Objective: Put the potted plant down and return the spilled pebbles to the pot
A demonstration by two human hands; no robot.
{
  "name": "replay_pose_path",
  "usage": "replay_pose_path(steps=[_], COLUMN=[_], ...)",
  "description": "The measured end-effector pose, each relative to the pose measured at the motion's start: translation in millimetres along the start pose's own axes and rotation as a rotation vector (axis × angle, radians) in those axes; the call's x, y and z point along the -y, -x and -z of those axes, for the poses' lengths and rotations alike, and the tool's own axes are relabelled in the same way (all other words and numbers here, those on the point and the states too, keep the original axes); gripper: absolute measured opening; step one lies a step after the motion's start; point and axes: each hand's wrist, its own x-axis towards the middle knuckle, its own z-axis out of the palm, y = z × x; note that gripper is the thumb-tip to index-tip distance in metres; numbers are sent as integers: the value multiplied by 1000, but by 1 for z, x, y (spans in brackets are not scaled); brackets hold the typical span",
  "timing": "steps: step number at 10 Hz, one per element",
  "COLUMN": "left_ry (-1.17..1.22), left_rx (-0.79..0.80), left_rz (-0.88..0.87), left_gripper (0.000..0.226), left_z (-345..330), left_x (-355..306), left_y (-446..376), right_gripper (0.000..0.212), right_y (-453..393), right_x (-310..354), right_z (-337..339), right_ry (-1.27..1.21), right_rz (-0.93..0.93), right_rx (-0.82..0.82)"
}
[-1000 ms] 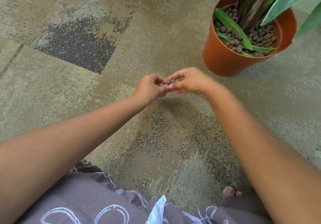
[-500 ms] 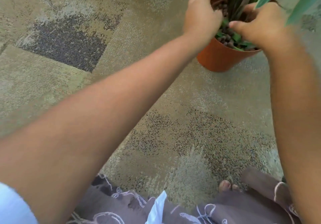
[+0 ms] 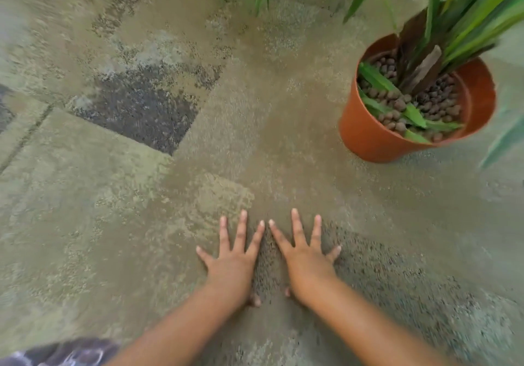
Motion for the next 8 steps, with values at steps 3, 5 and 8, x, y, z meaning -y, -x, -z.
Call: replay_pose_path(steps=[3,5,8], left_ry=[-6,-88,-79], left_rx=[67,69,-83], left_rz=[-6,-41,-245], left_gripper=[125,92,80], left_z=[21,46,68], left_x=[2,-3,-11], left_y=[9,26,195], right_gripper=[121,123,100], right_y=[13,51,196], right_x=[4,19,39], right_z=[10,13,48], right_ry=[-22,114,107], right_rz=[-41,-131,-94], right_rx=[-26,-79,-97])
